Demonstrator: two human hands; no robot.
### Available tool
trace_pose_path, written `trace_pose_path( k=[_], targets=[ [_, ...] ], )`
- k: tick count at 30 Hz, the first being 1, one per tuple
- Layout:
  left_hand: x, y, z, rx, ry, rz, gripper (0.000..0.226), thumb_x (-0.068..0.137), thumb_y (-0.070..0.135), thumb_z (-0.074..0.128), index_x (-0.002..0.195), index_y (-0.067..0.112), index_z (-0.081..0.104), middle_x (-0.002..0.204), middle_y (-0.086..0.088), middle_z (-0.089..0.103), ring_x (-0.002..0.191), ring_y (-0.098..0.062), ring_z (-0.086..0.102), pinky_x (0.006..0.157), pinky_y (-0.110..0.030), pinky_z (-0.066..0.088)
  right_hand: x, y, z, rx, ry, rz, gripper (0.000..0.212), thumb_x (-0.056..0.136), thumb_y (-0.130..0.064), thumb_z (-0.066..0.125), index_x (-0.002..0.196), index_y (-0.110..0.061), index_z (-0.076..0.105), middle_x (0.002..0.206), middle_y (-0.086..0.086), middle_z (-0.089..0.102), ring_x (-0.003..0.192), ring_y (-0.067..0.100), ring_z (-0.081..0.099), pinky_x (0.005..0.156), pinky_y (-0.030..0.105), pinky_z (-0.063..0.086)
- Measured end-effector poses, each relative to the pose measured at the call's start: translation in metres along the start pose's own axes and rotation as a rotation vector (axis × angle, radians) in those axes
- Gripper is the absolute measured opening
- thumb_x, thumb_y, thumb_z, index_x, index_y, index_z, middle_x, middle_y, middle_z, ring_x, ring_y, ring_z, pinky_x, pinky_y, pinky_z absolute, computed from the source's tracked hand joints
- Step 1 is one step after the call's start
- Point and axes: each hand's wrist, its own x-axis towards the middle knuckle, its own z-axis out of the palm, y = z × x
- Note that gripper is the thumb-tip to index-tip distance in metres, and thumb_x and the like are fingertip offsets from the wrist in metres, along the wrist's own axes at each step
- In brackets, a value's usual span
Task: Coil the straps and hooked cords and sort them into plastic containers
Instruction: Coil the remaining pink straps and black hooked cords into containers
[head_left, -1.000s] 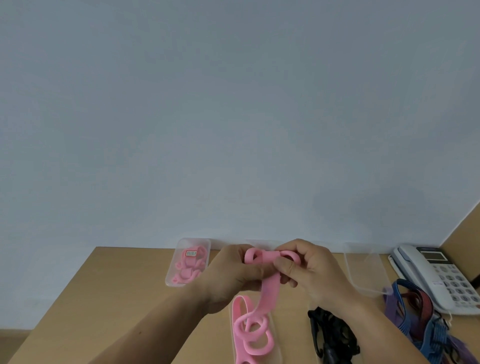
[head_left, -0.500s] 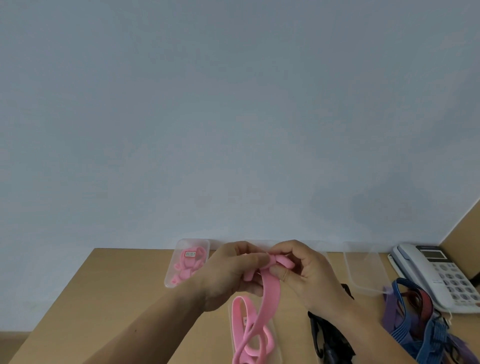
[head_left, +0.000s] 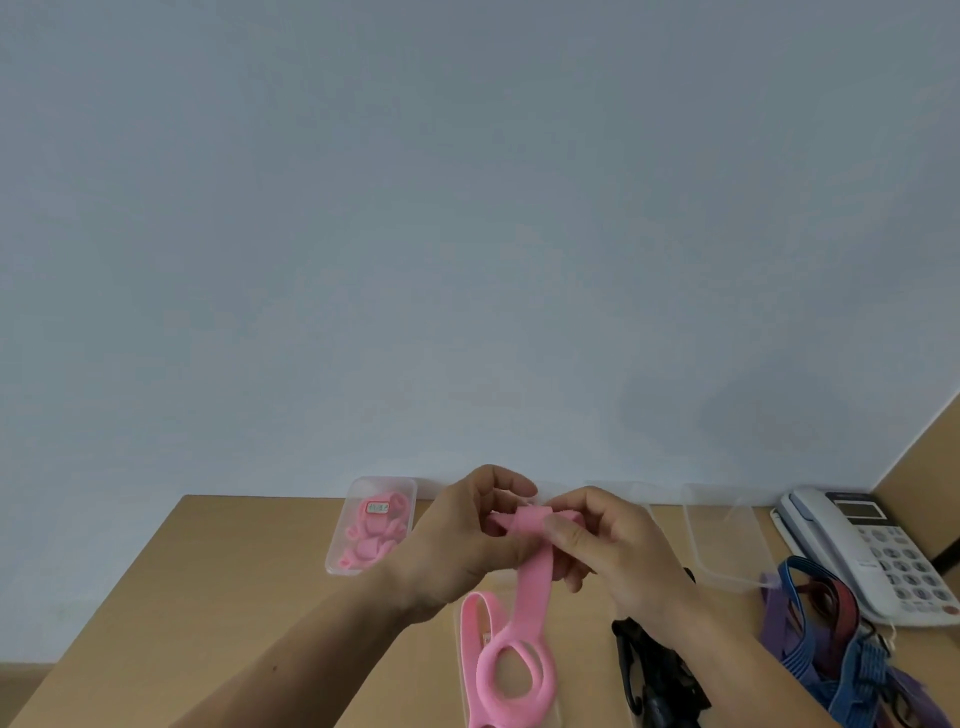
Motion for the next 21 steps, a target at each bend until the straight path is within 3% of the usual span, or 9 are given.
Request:
trace_pose_path(
  k=[3, 7, 13, 18, 21],
  targets=[
    [0.000, 0.000, -0.002, -0.026, -0.020, -0.064, 0.055, 0.073, 0.012, 0.085, 0.120, 0.012, 0.056, 0.110, -0.018, 0.066, 0.096, -0.032, 0.072, 0.088, -0.046, 0.058, -0.001, -0.001, 0.000, -0.014, 0.008, -0.049, 0.006, 0.081, -0.023, 0.073, 0.087, -0.026, 0.073, 0.068, 0.006, 0.068, 0.058, 0.019, 0.062, 0.055, 0.026, 0.051],
    [-0.003, 0.005, -0.002, 0.001, -0.147, -0.086, 0.029, 0.086, 0.017, 0.076, 0.111, 0.004, 0.070, 0.107, -0.019, 0.073, 0.104, -0.036, 0.069, 0.091, -0.050, 0.056, -0.003, -0.001, -0.002, -0.040, -0.007, -0.106, 0.015, 0.081, -0.016, 0.073, 0.094, -0.023, 0.072, 0.074, 0.006, 0.069, 0.065, 0.018, 0.064, 0.060, 0.025, 0.052],
    [-0.003, 0.010, -0.002, -0.077, -0.105, -0.180, 0.034, 0.077, 0.007, 0.077, 0.101, -0.012, 0.064, 0.091, -0.017, 0.071, 0.087, -0.030, 0.069, 0.089, -0.050, 0.056, -0.003, -0.001, 0.002, -0.199, 0.036, -0.236, 0.028, 0.085, -0.005, 0.072, 0.094, -0.031, 0.069, 0.084, -0.006, 0.069, 0.076, 0.009, 0.064, 0.070, 0.019, 0.051],
    [-0.004, 0.014, -0.002, -0.204, -0.182, -0.176, 0.015, 0.086, 0.022, 0.073, 0.094, 0.010, 0.076, 0.101, -0.018, 0.072, 0.100, -0.034, 0.069, 0.092, -0.046, 0.056, -0.004, 0.000, 0.002, -0.360, 0.070, -0.296, 0.029, 0.083, -0.005, 0.075, 0.098, -0.029, 0.067, 0.088, -0.011, 0.069, 0.080, 0.011, 0.064, 0.072, 0.017, 0.049],
    [-0.003, 0.011, -0.002, -0.266, -0.090, -0.200, 0.024, 0.081, 0.017, 0.078, 0.098, 0.002, 0.069, 0.104, -0.026, 0.070, 0.098, -0.039, 0.069, 0.085, -0.045, 0.058, -0.005, 0.000, 0.001, -0.351, 0.045, -0.262, 0.029, 0.081, -0.003, 0.076, 0.096, -0.027, 0.068, 0.087, -0.008, 0.067, 0.079, 0.013, 0.063, 0.073, 0.024, 0.052]
  ],
)
